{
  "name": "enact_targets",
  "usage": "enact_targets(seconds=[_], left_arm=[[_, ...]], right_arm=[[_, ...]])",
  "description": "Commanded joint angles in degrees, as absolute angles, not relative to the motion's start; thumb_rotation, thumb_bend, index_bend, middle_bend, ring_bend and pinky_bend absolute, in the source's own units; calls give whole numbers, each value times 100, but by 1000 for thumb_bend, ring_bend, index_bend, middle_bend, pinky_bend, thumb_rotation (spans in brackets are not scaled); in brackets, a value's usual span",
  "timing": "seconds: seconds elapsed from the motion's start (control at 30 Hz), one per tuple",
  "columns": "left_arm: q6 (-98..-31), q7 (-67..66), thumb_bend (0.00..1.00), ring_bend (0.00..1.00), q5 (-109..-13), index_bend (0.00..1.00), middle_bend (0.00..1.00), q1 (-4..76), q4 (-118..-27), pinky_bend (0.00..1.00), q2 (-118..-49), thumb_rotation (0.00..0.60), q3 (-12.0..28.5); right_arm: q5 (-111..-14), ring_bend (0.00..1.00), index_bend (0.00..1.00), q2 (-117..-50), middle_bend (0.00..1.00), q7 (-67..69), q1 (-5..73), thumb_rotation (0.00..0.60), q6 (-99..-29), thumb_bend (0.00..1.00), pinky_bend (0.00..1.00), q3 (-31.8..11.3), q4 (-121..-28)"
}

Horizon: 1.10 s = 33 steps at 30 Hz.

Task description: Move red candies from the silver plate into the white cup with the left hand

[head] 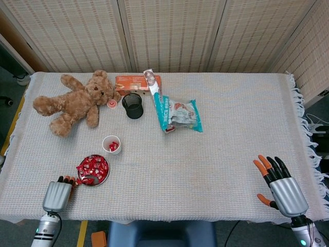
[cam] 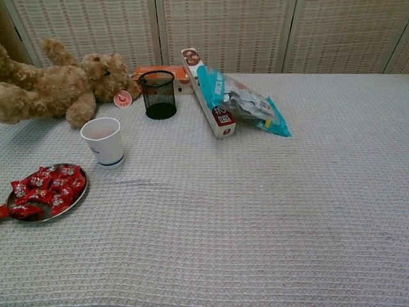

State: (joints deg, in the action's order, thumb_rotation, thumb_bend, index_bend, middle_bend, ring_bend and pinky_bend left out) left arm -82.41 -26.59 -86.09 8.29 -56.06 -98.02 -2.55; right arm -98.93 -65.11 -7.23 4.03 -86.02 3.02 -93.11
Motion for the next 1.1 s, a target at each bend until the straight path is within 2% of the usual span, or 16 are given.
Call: enact_targets(seconds=[0.03, 0.47, 0.8, 1.1], left_arm=[[-8248, -2587, 370, 444, -8650, 435, 452, 838, -5553, 931, -9854, 600, -244], [-8368, -2355, 389, 499, -8850, 487, 518, 881, -5628, 964, -9862, 600, -209], [-8376, -2206, 391, 506, -8888, 510, 535, 868, -5775, 974, -9794, 600, -193], [-8436, -1867, 446, 549, -8985, 574, 614, 928, -5788, 993, -9811, 600, -141]], right_arm=[[-9883, 0, 0, -6512, 0, -736, 408, 600, -8583, 67, 0, 303, -9314], [-9856, 0, 0, -6504, 0, -761, 416, 600, -8545, 67, 0, 306, -9333], [-9835, 0, 0, -6516, 0, -788, 420, 600, -8529, 68, 0, 299, -9339], [-9830, 0, 0, -6517, 0, -789, 423, 600, -8521, 68, 0, 300, -9334]])
